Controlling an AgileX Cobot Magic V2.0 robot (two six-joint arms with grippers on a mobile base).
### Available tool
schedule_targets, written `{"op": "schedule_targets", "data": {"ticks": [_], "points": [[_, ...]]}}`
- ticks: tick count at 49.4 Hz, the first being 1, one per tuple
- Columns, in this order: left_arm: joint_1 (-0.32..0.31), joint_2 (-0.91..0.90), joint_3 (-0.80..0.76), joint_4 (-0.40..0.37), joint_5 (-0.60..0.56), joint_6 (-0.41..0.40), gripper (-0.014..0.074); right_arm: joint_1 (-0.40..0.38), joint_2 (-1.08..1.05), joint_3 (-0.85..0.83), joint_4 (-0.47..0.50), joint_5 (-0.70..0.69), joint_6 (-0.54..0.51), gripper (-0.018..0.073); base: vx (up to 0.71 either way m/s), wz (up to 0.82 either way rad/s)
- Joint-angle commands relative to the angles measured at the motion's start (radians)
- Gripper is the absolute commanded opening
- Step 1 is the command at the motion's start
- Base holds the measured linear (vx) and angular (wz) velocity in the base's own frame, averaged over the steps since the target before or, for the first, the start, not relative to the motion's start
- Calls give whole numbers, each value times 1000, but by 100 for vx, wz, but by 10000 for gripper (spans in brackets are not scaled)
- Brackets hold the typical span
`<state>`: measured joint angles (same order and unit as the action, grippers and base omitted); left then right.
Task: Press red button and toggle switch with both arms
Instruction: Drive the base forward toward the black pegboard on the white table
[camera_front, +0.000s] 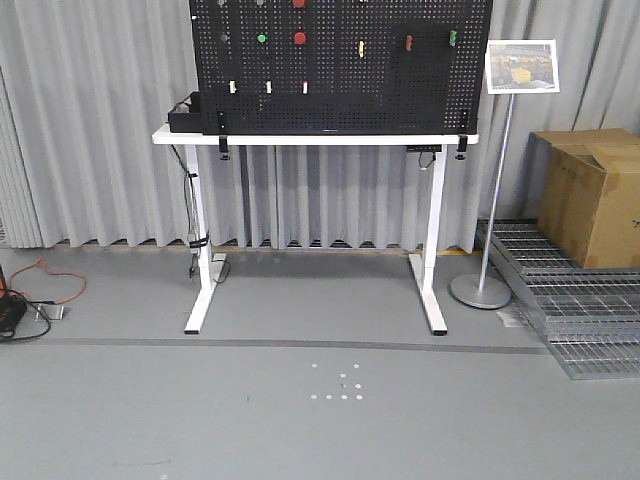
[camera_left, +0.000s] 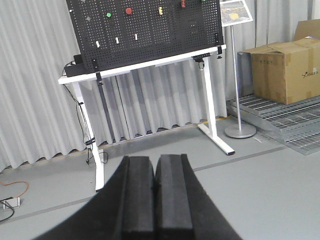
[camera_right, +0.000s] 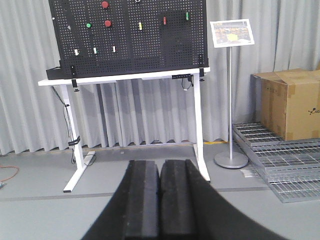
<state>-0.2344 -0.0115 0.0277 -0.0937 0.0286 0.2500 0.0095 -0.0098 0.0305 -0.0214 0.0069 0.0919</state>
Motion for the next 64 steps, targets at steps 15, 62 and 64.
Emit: {"op": "schedule_targets", "data": {"ticks": [15, 62, 64], "points": [[4, -6, 34, -5, -78, -8, 1, -3, -16, 11, -8, -83, -3, -3, 0, 0], [4, -6, 34, -5, -78, -8, 1, -3, -16, 11, -8, -83, -3, -3, 4, -1], [4, -6, 34, -5, -78, -8, 1, -3, -16, 11, -8, -83, -3, -3, 22, 1]]}}
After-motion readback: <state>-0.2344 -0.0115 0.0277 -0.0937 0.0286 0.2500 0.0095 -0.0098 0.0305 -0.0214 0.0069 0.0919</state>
